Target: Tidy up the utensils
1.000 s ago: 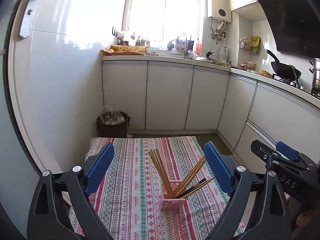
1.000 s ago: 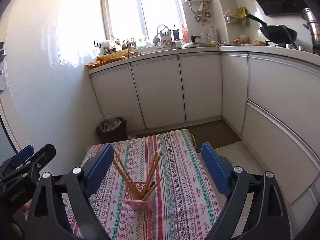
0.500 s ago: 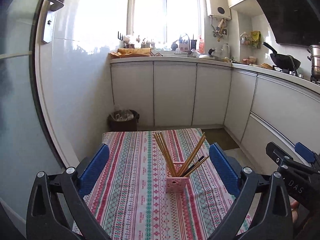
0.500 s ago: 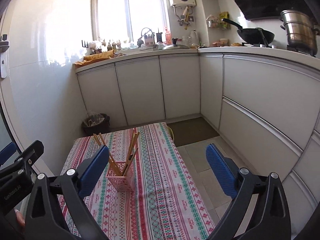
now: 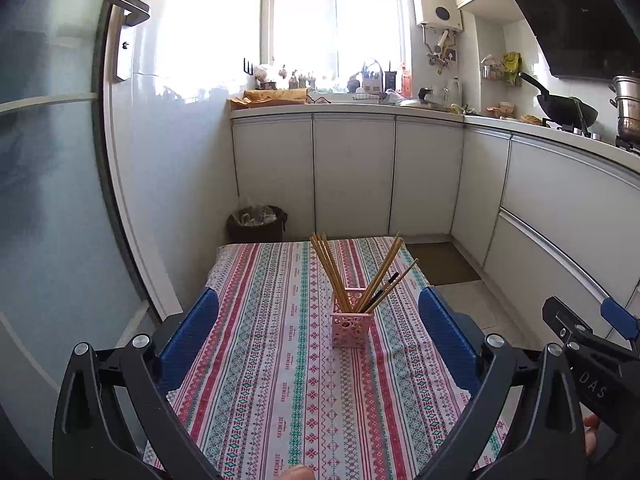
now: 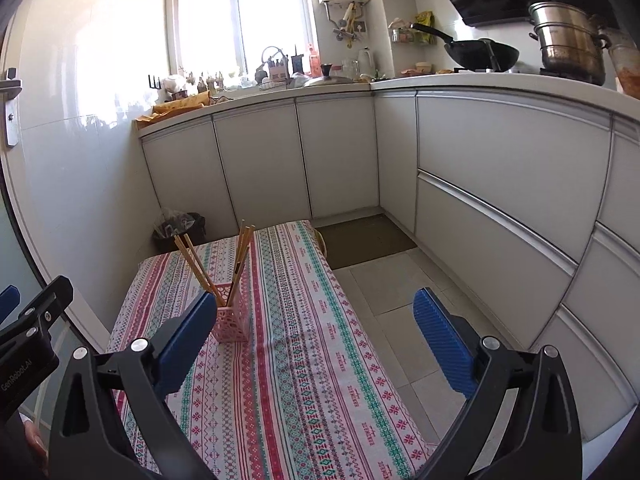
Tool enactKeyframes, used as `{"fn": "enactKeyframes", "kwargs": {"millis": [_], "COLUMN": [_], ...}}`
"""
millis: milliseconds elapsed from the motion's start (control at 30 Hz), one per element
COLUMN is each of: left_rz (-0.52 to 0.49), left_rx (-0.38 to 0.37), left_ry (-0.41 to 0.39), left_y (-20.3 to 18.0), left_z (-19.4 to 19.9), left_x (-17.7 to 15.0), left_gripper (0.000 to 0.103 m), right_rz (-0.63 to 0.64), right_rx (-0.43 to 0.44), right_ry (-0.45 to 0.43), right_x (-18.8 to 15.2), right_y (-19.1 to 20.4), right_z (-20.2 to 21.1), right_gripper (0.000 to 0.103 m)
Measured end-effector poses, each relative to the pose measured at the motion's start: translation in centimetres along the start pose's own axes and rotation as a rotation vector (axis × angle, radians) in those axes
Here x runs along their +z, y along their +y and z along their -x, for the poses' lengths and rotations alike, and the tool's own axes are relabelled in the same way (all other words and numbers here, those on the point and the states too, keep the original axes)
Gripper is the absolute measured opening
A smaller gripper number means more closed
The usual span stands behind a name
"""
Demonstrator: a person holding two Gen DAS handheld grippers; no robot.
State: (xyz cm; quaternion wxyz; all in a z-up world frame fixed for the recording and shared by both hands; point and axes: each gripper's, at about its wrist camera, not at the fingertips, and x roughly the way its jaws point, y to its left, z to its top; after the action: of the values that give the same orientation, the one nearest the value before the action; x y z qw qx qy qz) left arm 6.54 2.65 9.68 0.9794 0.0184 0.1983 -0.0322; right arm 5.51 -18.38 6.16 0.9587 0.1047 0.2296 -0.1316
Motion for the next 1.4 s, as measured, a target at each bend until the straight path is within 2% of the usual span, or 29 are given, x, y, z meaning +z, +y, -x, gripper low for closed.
{"fn": "enactKeyframes", "kwargs": {"millis": [133,600,1400], "left_rz": [0.009,0.05,0.056], "left_rx": [0.046,0.034,0.047], "left_ry": [-0.013,0.005,0.031], "left_y": [-0.1,-0.2,-0.2], "left_z": [1.2,3.2,2.7], "left_x": [-0.6,-1.0,-1.2], "left_gripper": [0.096,0.096,0.096], "right_rz": [-0.004,-0.033,-0.029], "right_rx": [-0.015,-0.005,0.009], "right_ry": [-0.001,0.008,0.022], "right_x": [-0.7,-1.3,-1.4], "right_y": [-0.3,-1.0,-1.1], "right_z": [1.3,3.2,3.5], "right_gripper": [0.096,0.096,0.096]}}
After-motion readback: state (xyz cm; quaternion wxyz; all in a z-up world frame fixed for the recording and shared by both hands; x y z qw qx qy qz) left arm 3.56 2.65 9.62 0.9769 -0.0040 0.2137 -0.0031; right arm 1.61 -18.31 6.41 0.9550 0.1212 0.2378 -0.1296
